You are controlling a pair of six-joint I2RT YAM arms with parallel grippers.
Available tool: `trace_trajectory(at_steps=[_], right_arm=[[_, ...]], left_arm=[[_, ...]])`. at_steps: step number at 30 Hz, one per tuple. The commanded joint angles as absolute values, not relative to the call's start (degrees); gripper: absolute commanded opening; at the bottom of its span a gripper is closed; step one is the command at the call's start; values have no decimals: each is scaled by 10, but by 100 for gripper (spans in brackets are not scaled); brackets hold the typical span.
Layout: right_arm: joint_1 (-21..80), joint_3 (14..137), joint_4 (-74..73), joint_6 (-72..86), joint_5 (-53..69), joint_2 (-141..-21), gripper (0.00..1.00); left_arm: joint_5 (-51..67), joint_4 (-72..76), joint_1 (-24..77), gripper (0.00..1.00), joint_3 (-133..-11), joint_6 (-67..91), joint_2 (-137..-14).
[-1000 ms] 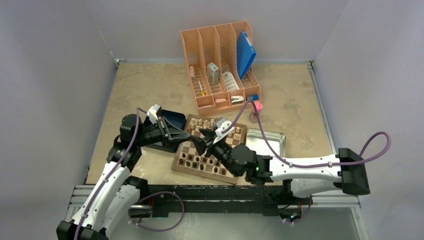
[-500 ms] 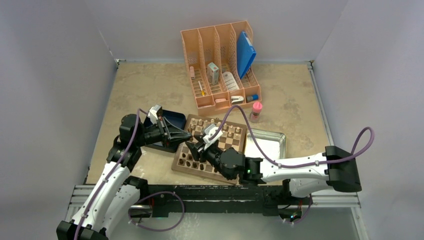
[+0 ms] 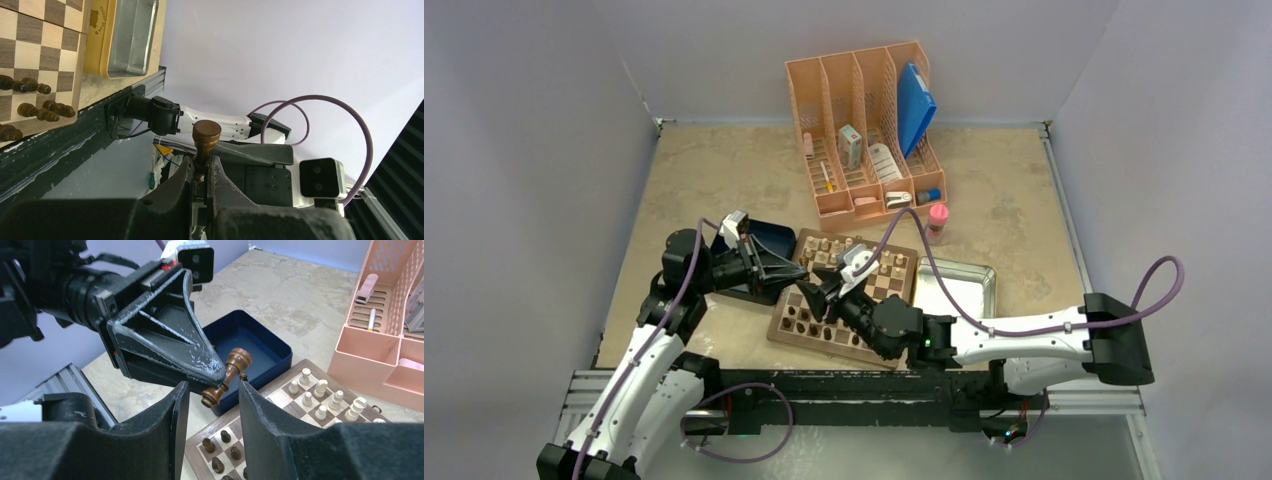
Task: Set up the chess pieces on the board
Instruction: Place the chess piece on the chessboard.
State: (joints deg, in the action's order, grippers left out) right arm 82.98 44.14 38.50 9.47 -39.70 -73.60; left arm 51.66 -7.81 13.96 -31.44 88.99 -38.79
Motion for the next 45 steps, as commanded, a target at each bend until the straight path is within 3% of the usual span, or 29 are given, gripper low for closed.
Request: trace_trajectory(at_steps=[1,18,23,29,32,36,41,45], right_arm=[[831,451,423,113,-404,-702,43],[831,462,419,113,-424,-742,38],[831,452,438,110,-443,-735,25],[831,438,476,98,-457,-730,1],[831,437,480,97,-461,-727,0],[831,435,480,101,-470,-721,0],[831,456,375,151,-479,-708,0],[831,467,268,202,-490,-686,0]], left_arm=[[515,-74,142,0,-313,916,-394],[513,-81,142,0,-334,926,-394],[516,-82,142,0,-335,925,-391],[517,-88,142,0,-331,927,-388],[517,-93,142,0,-331,927,-386],[515,-100,142,12,-330,926,-384],[499,-98,142,47,-330,902,-387],[461,-94,142,58,-334,804,-402]])
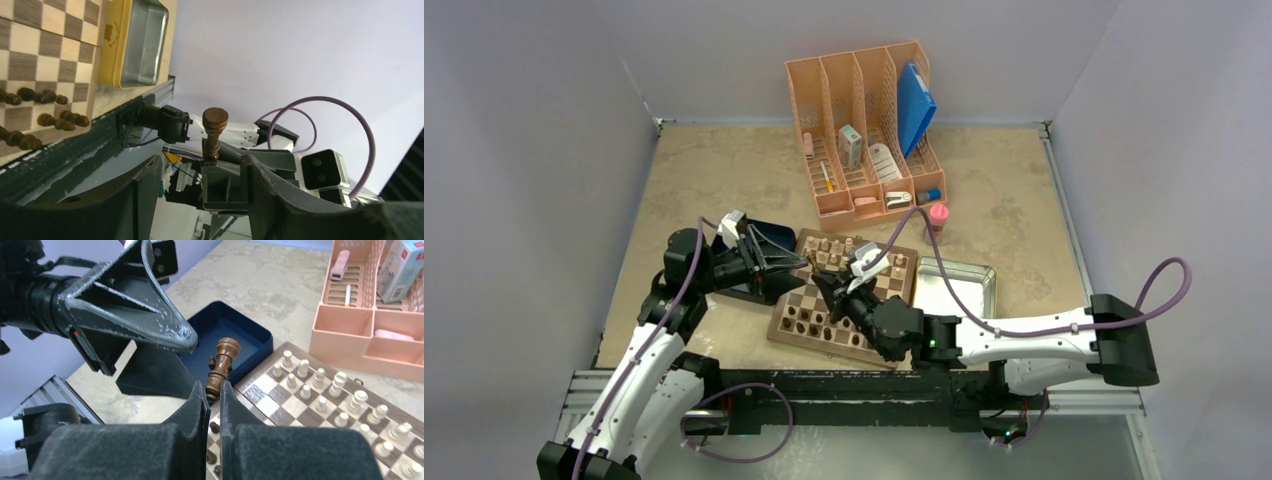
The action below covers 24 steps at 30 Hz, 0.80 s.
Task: Set up the chess pieces on the board
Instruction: Place the chess piece on the chessboard.
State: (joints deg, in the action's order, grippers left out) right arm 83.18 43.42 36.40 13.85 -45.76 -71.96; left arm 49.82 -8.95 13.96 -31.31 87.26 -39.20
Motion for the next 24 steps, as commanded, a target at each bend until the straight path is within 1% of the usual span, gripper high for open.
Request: trace_trajectory(at_steps=[1,6,10,14,19,24], right_arm=[[831,472,231,226,-492,-679,0],[824,505,15,370,-472,-642,0],[821,536,-166,475,-416,-625,0],[819,559,-323,565,-366,-615,0],[799,578,-422,615,-285,-613,0],[773,613,-504,614,-225,-642,0]], left_arm=[[456,-92,142,59,-338,775,-408],[410,-77,142,60,-365,562,-427],[358,-91,142,60,-367,326,-429],[370,-105,142,59,-361,184,-419],[384,-79,142,59,-334,142,-391],[343,-109,142,58,-339,146,-396]])
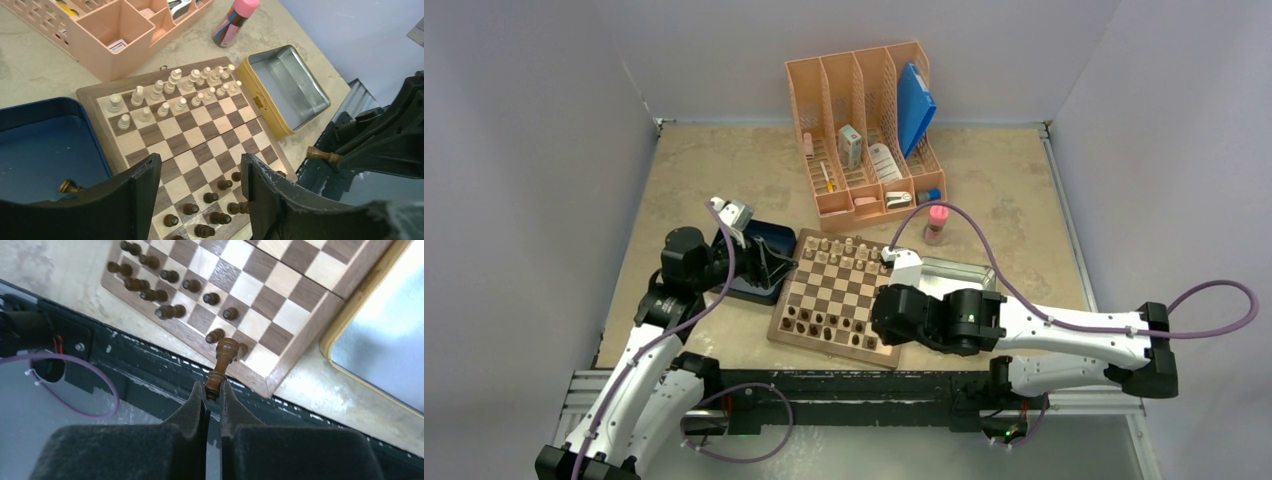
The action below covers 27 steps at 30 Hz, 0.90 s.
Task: Set up the chess pieces on the board
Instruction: Place the chess piece on the chessboard.
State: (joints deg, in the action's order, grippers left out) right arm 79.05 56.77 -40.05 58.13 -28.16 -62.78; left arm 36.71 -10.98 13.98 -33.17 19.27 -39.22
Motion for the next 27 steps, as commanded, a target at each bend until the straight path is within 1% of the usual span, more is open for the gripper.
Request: trace_trajectory(at_steps=[1,4,11,17,23,27], right_arm=[[766,619,-519,613,-219,-646,0],[729,621,-540,588,-196,-650,0],[648,598,-516,510,-149,-675,0],[632,585,-491,476,-108,-722,0],[607,559,-441,460,-71,-742,0],[602,550,-424,451,-52,-742,0]], left_arm=[[336,-118,142,58,-345,143,-398],[322,-130,142,59,-346,138,-393],[294,-165,142,65,-361,145,-398],[260,-183,142,67,-372,146,-398],[227,-187,142,68,-369,147,-374],[216,-189,142,69,-370,149,-379]])
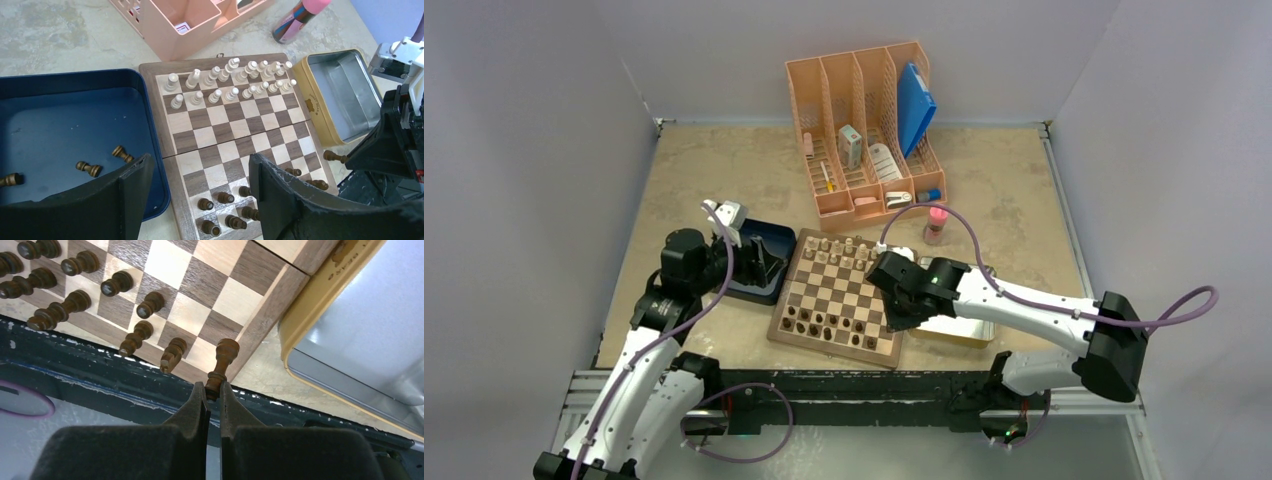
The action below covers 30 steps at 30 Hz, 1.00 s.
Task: Set up the chess pieces on the board
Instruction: Place the chess piece on the chessboard.
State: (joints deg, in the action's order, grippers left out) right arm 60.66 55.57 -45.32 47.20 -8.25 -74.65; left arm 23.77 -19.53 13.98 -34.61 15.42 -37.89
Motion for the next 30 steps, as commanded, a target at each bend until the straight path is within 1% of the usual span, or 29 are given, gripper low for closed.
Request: trace_trajectory(at_steps=[1,17,30], right_arm=[[601,546,-419,449,-46,-742,0],[600,532,-439,443,-1,-741,0],[600,517,-422,428,37,-752,0]], left_arm=[[217,-188,142,70,-369,150,-381],[202,-197,142,72,-374,159,-396],[187,-199,142,72,-374,163,-396]])
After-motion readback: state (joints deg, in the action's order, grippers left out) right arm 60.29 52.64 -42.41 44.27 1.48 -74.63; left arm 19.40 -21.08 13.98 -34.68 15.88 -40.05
